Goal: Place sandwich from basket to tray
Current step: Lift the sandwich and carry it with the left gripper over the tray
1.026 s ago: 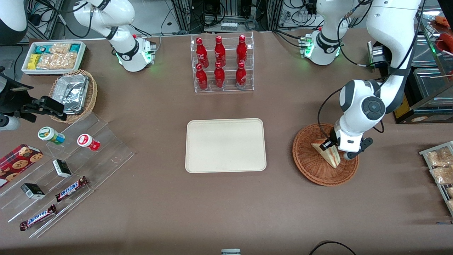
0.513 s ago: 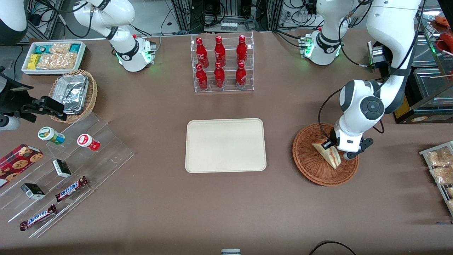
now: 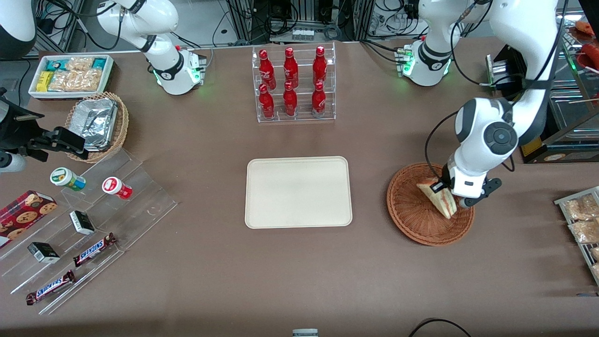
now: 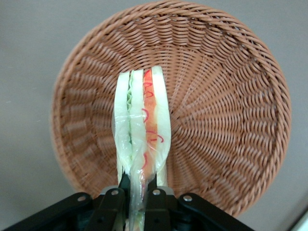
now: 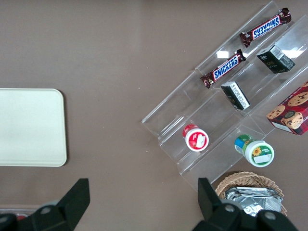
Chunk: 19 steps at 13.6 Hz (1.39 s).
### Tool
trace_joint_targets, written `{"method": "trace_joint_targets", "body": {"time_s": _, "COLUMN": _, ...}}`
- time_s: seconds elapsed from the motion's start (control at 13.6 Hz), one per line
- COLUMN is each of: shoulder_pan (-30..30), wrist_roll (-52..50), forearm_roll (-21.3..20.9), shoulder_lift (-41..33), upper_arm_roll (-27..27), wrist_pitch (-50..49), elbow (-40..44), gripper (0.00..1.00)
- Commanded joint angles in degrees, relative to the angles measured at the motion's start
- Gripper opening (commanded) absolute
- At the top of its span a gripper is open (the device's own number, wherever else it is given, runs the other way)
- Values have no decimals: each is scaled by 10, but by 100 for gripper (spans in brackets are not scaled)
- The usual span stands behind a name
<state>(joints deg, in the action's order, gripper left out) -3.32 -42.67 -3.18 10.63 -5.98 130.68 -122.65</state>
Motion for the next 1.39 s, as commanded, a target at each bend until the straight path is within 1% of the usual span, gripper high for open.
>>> {"method": "trace_joint_targets", "body": {"time_s": 0.0, "shoulder_pan": 0, "wrist_roll": 21, "forearm_roll": -6, "shoulder_lift": -38, "upper_arm_roll": -3, "wrist_pitch": -70, "elbow": 21, "gripper": 0}}
{"method": "trace_joint_targets", "body": {"time_s": 0.22, "shoulder_pan": -4, "wrist_roll": 76, "forearm_roll": 2, "shoulder_lift": -56, "upper_arm_roll": -6, "wrist_pitch": -134, "elbow": 50, "gripper": 0}}
{"method": "trace_joint_targets", "body": {"time_s": 0.51, "shoulder_pan": -4, "wrist_roll": 153, "forearm_roll": 3, "shoulder_lift": -59, "upper_arm_roll": -54, "wrist_pitch": -182, "elbow": 91, "gripper": 0}}
{"method": "trace_joint_targets", "body": {"time_s": 0.66, "shoulder_pan": -5, "wrist_roll": 217, "forearm_roll": 4, "shoulder_lift": -53, "upper_arm_roll": -73, "wrist_pitch": -208, "elbow": 115, "gripper": 0}}
{"method": "trace_joint_targets", "body": {"time_s": 0.73, "shoulder_pan": -5, "wrist_roll": 251, "forearm_roll": 9, "shoulder_lift": -51, "upper_arm_roll": -79, "wrist_pitch": -220, "elbow": 123, "gripper": 0}}
{"method": "trace_joint_targets", "body": {"time_s": 0.88, "shoulder_pan": -5, "wrist_roll": 298, "forearm_roll": 49, "shoulder_lift": -40, "upper_arm_roll": -92, "wrist_pitch": -230, "elbow": 139, "gripper": 0}}
{"method": "trace_joint_targets", "body": {"time_s": 1.03, "shoulder_pan": -5, "wrist_roll": 308, "forearm_roll": 63, "shoulder_lift": -15, "upper_arm_roll": -116, "wrist_pitch": -232, "elbow": 167, "gripper": 0}}
{"method": "trace_joint_targets", "body": {"time_s": 1.17, "shoulder_pan": -12, "wrist_roll": 292, "forearm_roll": 64, "shoulder_lift": 20, "upper_arm_roll": -140, "wrist_pitch": -234, "elbow": 195, "gripper": 0}}
{"method": "trace_joint_targets", "body": {"time_s": 1.32, "shoulder_pan": -41, "wrist_roll": 261, "forearm_roll": 59, "shoulder_lift": 49, "upper_arm_roll": -142, "wrist_pitch": -228, "elbow": 209, "gripper": 0}}
